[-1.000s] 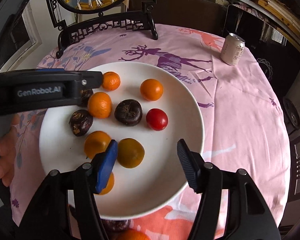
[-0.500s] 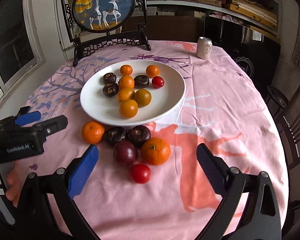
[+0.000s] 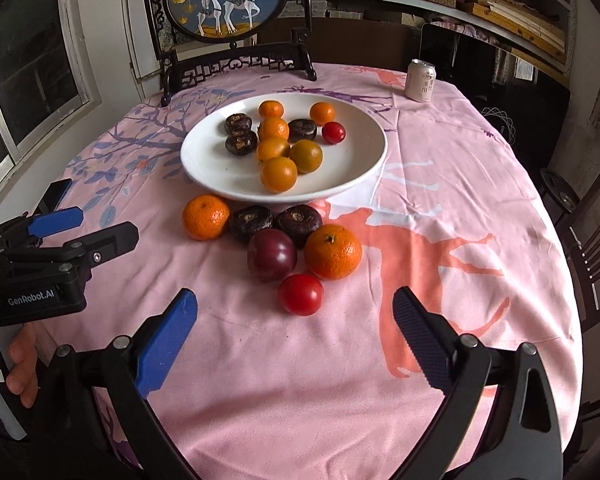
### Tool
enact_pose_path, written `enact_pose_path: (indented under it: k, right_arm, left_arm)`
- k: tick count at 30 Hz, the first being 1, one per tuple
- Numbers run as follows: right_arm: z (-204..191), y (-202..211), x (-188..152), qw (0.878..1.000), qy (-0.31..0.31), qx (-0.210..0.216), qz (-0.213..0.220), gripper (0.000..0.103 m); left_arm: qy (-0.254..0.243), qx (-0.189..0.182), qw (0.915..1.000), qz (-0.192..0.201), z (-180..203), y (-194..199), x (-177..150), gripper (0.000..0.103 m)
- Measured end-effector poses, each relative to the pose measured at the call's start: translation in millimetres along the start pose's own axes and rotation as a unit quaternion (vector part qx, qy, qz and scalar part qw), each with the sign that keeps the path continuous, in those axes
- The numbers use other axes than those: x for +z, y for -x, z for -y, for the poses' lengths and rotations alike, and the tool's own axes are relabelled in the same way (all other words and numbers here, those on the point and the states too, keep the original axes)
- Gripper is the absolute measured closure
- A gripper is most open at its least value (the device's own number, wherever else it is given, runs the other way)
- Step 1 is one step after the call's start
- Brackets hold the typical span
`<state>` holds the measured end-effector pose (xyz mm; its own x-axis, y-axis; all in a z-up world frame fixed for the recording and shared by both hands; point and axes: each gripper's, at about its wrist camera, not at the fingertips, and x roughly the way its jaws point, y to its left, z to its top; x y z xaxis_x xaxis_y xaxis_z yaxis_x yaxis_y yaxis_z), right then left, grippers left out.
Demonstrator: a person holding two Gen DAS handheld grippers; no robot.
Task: Organize fruits
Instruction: 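Grasp a red tomato with the right gripper while the left grasps a mandarin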
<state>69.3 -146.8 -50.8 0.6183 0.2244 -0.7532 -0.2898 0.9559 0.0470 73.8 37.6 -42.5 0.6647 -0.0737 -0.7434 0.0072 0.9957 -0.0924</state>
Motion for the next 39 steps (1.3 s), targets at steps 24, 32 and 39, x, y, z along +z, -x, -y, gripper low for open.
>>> enact_pose_path:
  k: [24, 32, 39]
  right_arm:
    - [17, -39, -3, 0.998, -0.035, 0.037, -0.041, 0.070]
    - [32, -33, -6, 0.997, -0.055, 0.043, -0.034, 0.070]
    - [33, -30, -6, 0.997, -0.059, 0.048, -0.032, 0.070]
  left_arm:
    - [-0.016, 0.010, 0.9987, -0.046, 15, -60, 9, 0.004]
    - [-0.018, -0.009, 0.9975, -0.067, 27, -88, 20, 0.037]
    - [-0.011, -0.046, 0.9972, -0.058, 27, -89, 23, 0.057]
